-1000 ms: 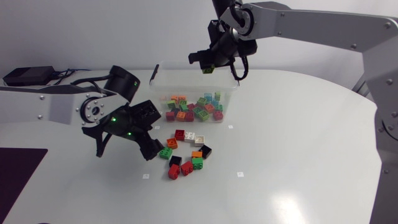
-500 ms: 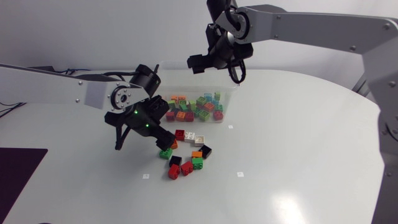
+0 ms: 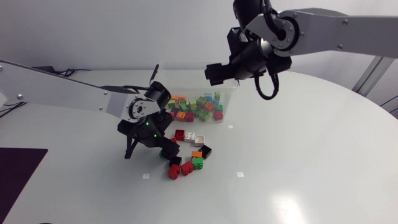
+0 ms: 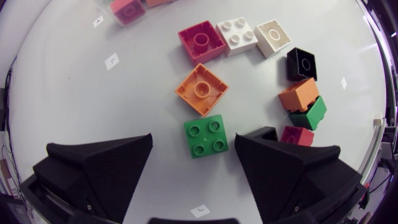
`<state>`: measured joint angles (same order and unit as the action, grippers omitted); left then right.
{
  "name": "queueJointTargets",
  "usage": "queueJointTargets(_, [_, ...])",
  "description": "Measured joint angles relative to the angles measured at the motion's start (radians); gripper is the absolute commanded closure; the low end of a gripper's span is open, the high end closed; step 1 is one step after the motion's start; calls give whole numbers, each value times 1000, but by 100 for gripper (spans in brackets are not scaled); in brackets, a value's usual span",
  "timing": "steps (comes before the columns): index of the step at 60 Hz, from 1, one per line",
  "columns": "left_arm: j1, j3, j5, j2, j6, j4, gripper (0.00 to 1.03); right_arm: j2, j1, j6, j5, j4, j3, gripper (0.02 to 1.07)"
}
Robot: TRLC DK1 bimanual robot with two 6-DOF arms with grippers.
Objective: Place the duplo bricks in the container
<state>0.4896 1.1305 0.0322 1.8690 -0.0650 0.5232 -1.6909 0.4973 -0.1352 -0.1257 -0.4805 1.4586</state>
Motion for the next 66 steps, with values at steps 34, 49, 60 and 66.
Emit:
queueJointTargets(34, [16,7,0,43,47,-28,73,285,6,173,153,13,-449,11])
queueJointTargets(49, [16,6,0,35,46,-32,79,229,53,254,179,17,-478,12])
queueJointTargets(60, [16,-16,11,-15,26,-35,80,97,89,271,178,62,-478,12])
queueJointTargets(66, [16,-34,29,-61,-2,-35,80,26,98,275,178,78,-469,12])
